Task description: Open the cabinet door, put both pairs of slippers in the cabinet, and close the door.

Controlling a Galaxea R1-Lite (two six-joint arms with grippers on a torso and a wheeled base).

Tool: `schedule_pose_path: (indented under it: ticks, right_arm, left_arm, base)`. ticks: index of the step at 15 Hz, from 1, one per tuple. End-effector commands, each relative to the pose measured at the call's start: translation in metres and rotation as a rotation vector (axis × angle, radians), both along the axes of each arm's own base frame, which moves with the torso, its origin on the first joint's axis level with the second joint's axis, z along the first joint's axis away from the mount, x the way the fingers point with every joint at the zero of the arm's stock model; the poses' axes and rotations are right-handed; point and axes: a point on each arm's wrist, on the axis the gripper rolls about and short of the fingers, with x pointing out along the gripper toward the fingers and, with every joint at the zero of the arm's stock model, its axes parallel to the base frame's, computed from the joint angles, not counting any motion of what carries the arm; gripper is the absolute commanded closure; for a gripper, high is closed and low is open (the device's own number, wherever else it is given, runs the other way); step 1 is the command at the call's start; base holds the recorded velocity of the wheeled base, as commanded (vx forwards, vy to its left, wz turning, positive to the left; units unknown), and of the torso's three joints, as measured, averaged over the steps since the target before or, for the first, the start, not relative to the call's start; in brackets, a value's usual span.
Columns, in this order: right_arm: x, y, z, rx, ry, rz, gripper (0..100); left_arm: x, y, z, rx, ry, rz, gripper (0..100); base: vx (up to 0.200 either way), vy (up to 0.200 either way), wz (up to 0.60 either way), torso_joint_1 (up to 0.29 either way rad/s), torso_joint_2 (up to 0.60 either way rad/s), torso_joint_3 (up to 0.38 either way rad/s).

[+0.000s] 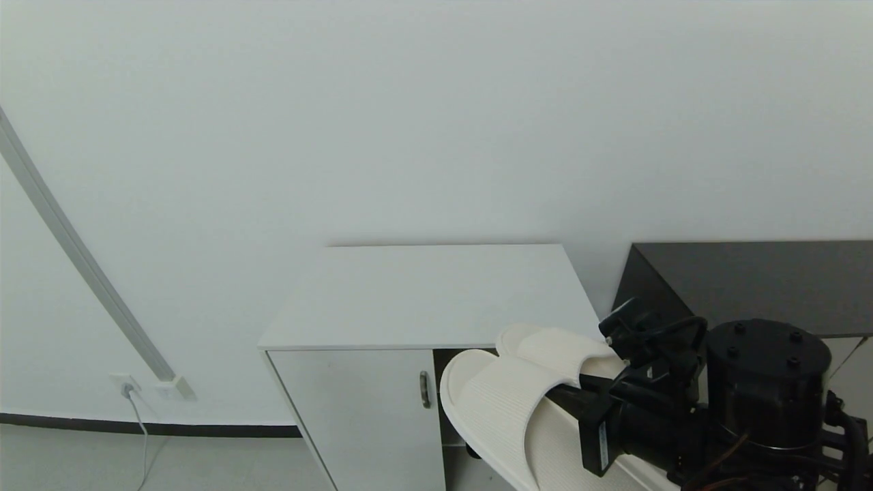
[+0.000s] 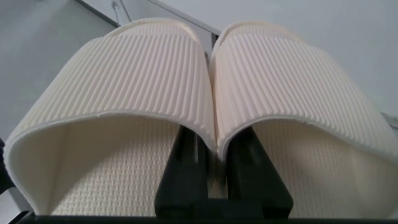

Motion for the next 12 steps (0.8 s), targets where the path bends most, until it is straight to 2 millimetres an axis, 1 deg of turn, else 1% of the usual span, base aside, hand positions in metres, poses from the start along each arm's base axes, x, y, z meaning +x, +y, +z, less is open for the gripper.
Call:
schedule_pose_path:
  ticks: [1, 12]
  right_arm:
    - [-0.0007, -0.0003, -0.0016, -0.001, -0.001, 0.002, 100]
    - [-0.0013, 0.0002, -0.0048, -0.007, 0.004, 0.005, 100]
  left_arm:
    - [0.0001, 0.0000, 0.0000, -0.001, 0.002, 0.000, 100]
    - [0.0001, 0.0000, 0.0000, -0.001, 0.002, 0.000, 100]
  base:
    - [0.000, 0.000, 0.00, -0.154, 0.34, 0.178]
    - [0.000, 0.000, 0.00, -0.165, 0.37, 0.199]
